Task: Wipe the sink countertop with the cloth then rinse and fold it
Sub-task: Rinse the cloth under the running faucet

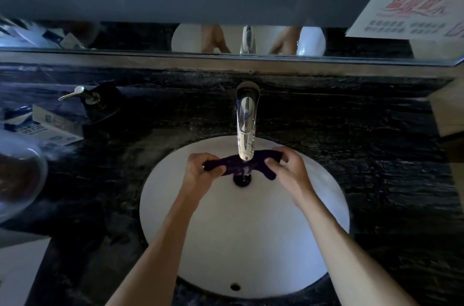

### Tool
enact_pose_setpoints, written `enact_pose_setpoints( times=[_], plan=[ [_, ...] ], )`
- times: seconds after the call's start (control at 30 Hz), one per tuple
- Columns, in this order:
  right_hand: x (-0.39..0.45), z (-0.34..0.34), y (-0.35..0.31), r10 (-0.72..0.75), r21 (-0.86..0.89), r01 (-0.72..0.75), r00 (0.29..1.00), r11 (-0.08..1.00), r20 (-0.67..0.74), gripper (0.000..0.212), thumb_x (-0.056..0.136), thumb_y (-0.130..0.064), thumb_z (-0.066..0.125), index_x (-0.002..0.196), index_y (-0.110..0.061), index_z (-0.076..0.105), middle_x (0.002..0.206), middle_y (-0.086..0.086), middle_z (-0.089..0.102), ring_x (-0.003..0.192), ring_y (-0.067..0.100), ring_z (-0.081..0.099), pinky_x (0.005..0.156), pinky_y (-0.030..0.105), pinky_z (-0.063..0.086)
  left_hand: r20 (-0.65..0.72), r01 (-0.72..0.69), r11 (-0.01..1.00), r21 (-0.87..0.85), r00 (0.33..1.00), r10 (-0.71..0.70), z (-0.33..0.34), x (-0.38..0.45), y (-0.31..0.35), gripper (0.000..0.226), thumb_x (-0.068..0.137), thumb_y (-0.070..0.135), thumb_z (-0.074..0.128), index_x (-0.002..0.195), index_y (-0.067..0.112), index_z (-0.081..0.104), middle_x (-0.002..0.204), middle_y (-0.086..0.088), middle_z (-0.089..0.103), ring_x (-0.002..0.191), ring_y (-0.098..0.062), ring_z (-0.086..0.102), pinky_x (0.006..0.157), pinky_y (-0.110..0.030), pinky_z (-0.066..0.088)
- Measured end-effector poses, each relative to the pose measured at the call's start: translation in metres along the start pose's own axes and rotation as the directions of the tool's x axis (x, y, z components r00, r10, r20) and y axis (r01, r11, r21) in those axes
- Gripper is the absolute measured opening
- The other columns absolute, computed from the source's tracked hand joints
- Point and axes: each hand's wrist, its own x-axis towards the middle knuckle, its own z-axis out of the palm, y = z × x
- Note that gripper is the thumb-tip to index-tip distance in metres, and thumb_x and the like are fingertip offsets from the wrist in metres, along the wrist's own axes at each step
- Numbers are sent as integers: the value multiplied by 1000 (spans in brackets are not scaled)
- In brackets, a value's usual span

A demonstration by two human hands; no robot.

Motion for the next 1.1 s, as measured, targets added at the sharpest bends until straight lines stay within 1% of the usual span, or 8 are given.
enact_pose_setpoints(
  times=[0.13,0.43,0.5,0.6,0.7,0.83,0.93,1.1],
  plan=[
    [-9,-12,-3,8,193,-9,1000,981,9,5,94,-10,67,97,-13,65,87,3,71,74,9,67,61,23,50,80,116,974,-194,992,-102,17,-2,3,8,90,5,70,97,6,67,84,-11,67,78,-22,64,66,-27,51],
    [-15,-10,1,196,542,-120,977,832,-86,10,96,-23,70,105,-22,66,108,7,74,100,27,72,86,47,60,105,242,779,-578,969,-224,66,-3,24,15,93,3,62,102,14,66,95,-13,71,87,-30,69,72,-48,58],
    [-13,6,-5,185,534,-129,981,836,-53,13,94,-17,71,104,-17,63,103,11,72,94,28,71,81,49,59,86,250,707,-661,962,-260,73,-4,28,17,97,5,57,108,16,63,101,-15,71,84,-30,71,63,-45,60],
    [-7,32,-7,160,478,-126,987,869,-30,10,96,-10,67,104,-15,64,99,10,72,88,24,71,78,44,59,55,233,644,-729,957,-284,81,-6,26,16,98,13,60,113,20,61,111,-17,68,89,-29,69,69,-42,58],
    [-4,53,-4,162,400,-144,987,905,-13,15,99,-10,62,113,-13,64,104,10,73,88,19,71,75,35,60,9,240,634,-735,939,-345,83,-8,22,25,94,13,67,116,19,57,115,-15,65,91,-25,67,76,-41,56],
    [1,71,3,166,266,-172,985,949,46,11,101,-17,60,109,-22,64,103,6,74,93,24,73,81,42,62,-91,193,677,-710,928,-361,73,-9,14,27,96,14,65,121,18,56,115,-15,66,92,-24,67,71,-34,57],
    [6,75,9,284,333,-302,953,893,101,8,101,-20,61,104,-18,68,101,12,77,94,36,74,84,57,61,-149,136,677,-723,927,-345,54,-10,13,25,98,14,62,123,13,57,109,-12,70,91,-23,70,69,-33,59],
    [12,74,8,388,452,-404,912,795,133,18,103,-20,57,99,-11,73,103,17,77,97,39,73,91,57,56,-169,96,713,-695,942,-292,28,-10,-1,18,98,16,64,115,9,67,102,-16,74,89,-30,73,71,-41,61]
  ],
)
